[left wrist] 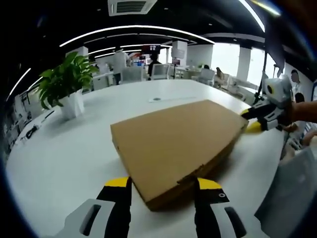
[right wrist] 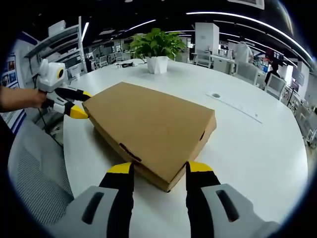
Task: Operate the shoe box by opening the lid, removing the specified soft item, and placing it in the target area until the item is outside and the box remains undamaged.
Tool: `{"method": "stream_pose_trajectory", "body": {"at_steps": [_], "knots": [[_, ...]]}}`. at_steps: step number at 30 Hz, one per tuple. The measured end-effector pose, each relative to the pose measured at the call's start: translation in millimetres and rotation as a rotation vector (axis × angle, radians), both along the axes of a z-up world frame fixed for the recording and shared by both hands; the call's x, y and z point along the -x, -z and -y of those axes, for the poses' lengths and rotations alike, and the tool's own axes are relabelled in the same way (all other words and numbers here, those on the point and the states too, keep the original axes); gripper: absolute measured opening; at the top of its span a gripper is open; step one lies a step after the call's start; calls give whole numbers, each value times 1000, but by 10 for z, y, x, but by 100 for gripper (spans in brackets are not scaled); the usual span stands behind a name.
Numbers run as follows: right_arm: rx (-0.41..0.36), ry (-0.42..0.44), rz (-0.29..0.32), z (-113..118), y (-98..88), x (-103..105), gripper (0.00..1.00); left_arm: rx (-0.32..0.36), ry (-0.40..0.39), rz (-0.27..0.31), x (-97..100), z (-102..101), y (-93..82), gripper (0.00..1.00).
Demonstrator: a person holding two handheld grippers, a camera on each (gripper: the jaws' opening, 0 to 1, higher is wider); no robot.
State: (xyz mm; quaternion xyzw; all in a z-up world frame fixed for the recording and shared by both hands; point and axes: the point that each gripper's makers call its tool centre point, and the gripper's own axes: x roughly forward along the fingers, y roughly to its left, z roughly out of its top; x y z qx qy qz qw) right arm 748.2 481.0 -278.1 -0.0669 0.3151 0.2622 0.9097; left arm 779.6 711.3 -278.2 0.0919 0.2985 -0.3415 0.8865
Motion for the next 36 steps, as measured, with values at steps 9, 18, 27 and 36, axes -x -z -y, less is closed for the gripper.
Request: {"method": "stream_pose_trajectory", "body": {"at_steps": [9,18,27,36], "knots": [[-3,7,-5,-185,3,132,36,-14,25,-16,33,-182,13,50],[-2,19,0,-310,7,256,35,-28,59,-29,59,-260,12,51],[-9,28,10,-429,2,379,34,-45,92,-47,102,-377,5,51],[-14,24,18,-518,0,495,33,-65,116,-64,168,-459,10,51]]}}
